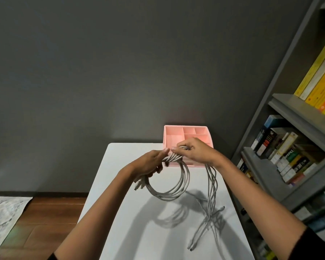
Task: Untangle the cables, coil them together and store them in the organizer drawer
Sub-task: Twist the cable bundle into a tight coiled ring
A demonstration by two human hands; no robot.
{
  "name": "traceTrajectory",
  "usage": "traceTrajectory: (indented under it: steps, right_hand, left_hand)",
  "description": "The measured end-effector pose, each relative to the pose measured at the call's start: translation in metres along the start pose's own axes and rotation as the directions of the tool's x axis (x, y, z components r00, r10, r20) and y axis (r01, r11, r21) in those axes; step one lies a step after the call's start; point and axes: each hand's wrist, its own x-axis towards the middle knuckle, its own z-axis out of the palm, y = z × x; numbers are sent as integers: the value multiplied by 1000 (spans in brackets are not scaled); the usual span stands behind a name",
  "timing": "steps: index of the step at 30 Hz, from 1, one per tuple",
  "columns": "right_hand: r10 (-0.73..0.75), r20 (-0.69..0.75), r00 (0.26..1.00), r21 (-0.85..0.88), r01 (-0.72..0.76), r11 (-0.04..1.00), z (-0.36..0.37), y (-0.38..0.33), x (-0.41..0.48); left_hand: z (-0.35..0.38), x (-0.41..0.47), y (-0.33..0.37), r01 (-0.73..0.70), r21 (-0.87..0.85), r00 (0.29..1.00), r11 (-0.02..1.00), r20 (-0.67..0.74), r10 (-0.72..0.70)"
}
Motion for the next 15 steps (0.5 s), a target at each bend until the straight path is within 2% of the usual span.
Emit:
traceTrajectory:
  steps: [3, 7, 11, 13, 15]
  right_hand:
    - [24, 42, 999, 228, -33, 973, -4, 2, -3]
    - [54, 88, 995, 409, -86, 908, -4, 4, -3]
    - [110, 83, 990, 472, -136, 871, -4, 6, -3]
    - [106, 59, 993, 466, -121, 877, -2, 6, -2]
    - [68, 27, 997, 392, -73, 917, -2, 3, -3]
  left_hand:
    - [3, -10, 1, -117, -59, 992, 991, 38, 119]
    - [4, -11, 4, -376, 209, 918, 903, -47, 393]
    - [9, -9, 5, -481, 329, 834, 812, -112, 540]
    - [10, -8, 4, -488, 356, 827, 796, -103, 553]
    - [9, -9, 1, -457, 363, 850, 812, -91, 519]
